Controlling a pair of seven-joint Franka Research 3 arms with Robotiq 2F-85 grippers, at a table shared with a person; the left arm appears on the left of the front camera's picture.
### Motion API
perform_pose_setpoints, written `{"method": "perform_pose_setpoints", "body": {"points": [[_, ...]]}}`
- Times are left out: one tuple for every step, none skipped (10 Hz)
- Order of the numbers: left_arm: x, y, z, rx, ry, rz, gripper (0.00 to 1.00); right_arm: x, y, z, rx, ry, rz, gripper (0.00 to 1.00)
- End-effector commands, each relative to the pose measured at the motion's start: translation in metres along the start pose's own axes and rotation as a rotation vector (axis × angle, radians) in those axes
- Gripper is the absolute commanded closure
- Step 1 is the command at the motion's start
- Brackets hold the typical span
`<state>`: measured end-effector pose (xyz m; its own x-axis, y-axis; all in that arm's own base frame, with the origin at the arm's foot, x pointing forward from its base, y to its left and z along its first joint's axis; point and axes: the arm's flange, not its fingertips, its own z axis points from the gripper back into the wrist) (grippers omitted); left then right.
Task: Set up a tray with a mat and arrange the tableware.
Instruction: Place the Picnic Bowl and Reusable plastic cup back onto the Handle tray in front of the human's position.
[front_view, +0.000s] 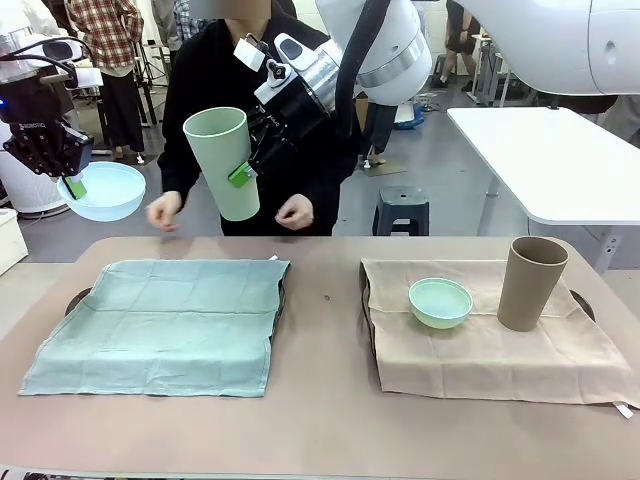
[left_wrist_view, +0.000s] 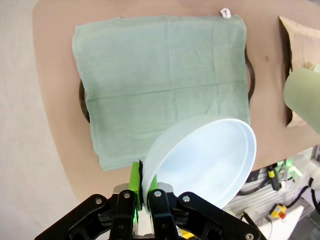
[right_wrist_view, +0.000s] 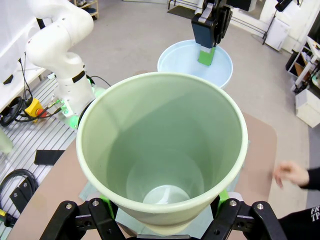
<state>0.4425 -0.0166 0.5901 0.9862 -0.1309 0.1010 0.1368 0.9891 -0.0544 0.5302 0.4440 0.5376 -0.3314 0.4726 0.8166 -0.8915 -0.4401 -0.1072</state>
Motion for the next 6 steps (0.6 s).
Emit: {"method": "perform_pose_setpoints", "body": {"points": [[-0.001,0.002,0.002,-0.006,-0.014,-0.017,1.00,0.001,-0.001,0.001,0.001,0.007,0.003,1.00],[-0.001,0.002,0.002,-0.006,-0.014,-0.017,1.00,0.001,-0.001,0.001,0.001,0.007,0.003,1.00],[0.000,0.000,0.000,0.000,0.000,0.000,0.95,0.000,0.000,0.000,0.000,0.000,0.000,0.15],[-0.002,0.012,-0.022,-0.115,0.062,0.027,0.95,-0.020,-0.013,-0.012,0.073,-0.069,-0.010,0.15],[-0.006,0.020,-0.050,-0.142,0.109,0.013,0.95,-0.034,-0.020,-0.023,0.105,-0.077,0.052,0.15],[-0.012,0.025,-0.068,-0.163,0.122,0.005,0.95,-0.046,-0.028,-0.037,0.136,-0.135,0.100,0.15]]}}
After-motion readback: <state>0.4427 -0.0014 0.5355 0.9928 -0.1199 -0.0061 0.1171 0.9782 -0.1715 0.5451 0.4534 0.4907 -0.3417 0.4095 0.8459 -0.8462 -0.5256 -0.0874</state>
